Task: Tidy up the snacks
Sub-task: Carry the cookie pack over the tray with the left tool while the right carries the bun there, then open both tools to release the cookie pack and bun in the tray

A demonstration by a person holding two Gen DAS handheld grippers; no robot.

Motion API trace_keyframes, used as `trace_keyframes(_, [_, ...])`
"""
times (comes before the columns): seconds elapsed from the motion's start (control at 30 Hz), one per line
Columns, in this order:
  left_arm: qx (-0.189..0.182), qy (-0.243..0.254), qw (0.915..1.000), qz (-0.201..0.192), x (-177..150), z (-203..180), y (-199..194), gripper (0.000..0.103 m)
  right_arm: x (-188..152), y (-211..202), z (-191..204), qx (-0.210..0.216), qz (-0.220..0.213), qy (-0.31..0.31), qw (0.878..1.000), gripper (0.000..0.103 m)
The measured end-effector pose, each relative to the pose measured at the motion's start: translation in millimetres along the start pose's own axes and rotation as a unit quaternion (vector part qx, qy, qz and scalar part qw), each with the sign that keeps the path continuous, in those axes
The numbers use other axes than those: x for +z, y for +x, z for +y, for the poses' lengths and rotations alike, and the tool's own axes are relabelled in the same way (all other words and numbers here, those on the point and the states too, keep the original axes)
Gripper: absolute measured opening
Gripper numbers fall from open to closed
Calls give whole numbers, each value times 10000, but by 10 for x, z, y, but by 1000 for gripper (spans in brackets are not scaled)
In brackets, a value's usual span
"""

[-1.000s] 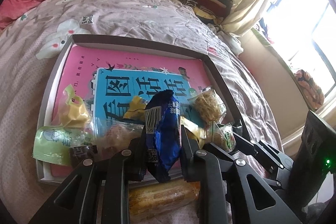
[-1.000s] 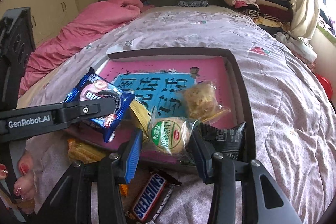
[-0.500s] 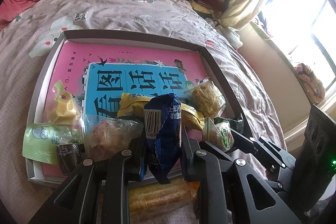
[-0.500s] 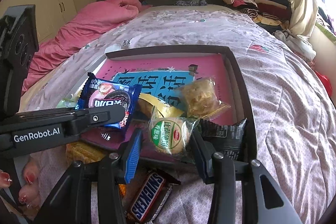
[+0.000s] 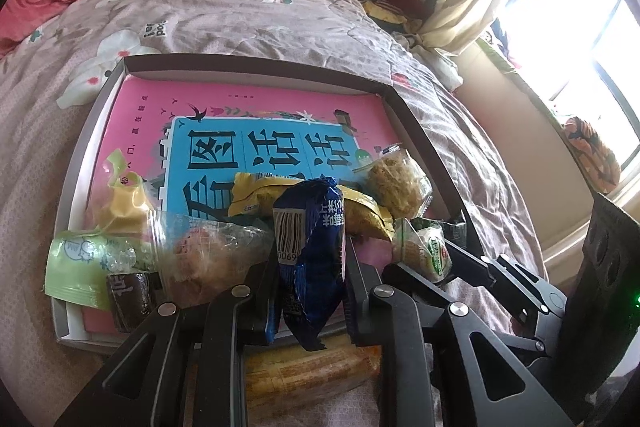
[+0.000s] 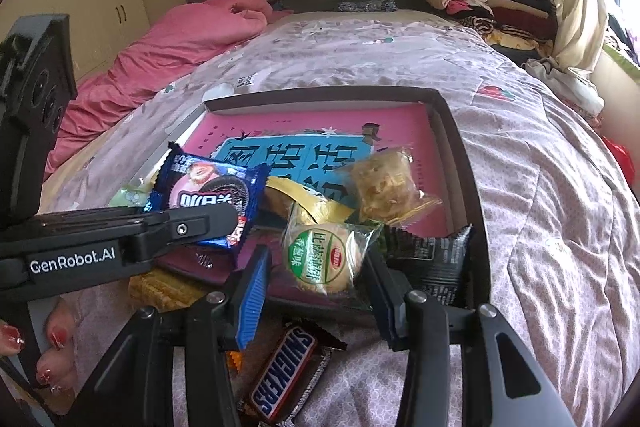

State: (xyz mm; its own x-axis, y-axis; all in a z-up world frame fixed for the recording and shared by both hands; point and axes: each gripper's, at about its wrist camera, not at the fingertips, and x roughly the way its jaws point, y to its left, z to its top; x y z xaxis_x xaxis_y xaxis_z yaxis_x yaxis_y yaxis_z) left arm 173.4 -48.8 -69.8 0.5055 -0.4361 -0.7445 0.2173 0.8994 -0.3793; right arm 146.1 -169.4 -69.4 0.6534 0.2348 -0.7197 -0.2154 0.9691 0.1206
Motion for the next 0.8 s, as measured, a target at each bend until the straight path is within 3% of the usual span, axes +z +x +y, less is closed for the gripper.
trace_keyframes(0.53, [21,-23,10000,28,1,20,-17,26,-6,-48,-16,-2,-16,38,10000,48])
trace_keyframes(0.8, [67,-52,10000,20,17,62,-34,38,-37,-113,-8,56,-38,13,10000,48])
